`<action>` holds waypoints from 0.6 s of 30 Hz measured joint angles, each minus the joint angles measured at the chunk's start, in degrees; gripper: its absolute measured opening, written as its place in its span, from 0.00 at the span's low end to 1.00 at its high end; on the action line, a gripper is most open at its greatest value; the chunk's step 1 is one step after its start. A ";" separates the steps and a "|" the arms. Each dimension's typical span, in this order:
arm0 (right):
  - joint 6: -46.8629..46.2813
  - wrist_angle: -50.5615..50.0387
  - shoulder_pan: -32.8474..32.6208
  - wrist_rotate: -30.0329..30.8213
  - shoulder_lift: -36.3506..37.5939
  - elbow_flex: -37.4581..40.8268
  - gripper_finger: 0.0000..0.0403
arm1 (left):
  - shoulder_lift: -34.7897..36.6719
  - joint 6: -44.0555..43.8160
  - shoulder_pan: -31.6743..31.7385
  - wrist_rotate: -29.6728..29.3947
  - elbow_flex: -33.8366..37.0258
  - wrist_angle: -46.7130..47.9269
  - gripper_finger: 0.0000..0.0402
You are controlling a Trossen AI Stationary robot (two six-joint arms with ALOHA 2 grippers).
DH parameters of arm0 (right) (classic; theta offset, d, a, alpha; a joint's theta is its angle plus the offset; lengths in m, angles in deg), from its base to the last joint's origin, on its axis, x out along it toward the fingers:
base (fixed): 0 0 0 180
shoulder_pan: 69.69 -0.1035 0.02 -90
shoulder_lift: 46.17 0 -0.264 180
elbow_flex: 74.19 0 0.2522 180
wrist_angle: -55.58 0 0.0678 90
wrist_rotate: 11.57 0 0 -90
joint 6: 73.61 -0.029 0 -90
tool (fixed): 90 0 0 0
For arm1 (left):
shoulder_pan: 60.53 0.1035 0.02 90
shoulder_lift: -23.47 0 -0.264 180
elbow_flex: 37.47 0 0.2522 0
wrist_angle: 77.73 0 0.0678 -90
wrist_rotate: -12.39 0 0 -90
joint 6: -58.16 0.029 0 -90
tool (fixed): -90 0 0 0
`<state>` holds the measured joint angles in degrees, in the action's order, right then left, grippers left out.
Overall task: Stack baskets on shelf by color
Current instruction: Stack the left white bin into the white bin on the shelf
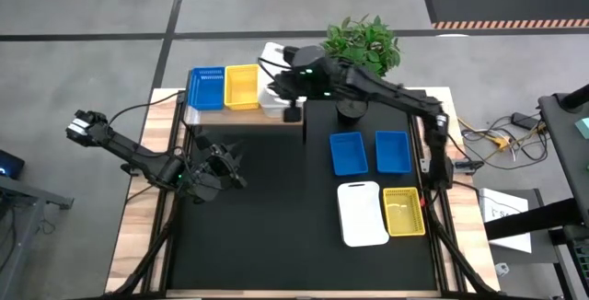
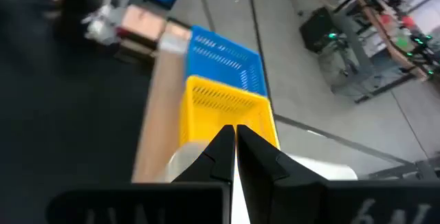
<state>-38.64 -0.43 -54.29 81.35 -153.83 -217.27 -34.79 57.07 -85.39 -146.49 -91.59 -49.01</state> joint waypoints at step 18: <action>-10.36 -24.95 -2.03 -6.55 19.81 4.24 0.02 | 7.01 28.91 32.81 39.55 -8.30 -9.51 0.00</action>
<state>-48.99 -25.38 -56.32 74.79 -134.03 -213.03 -27.77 85.98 -52.58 -106.94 -99.89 -58.52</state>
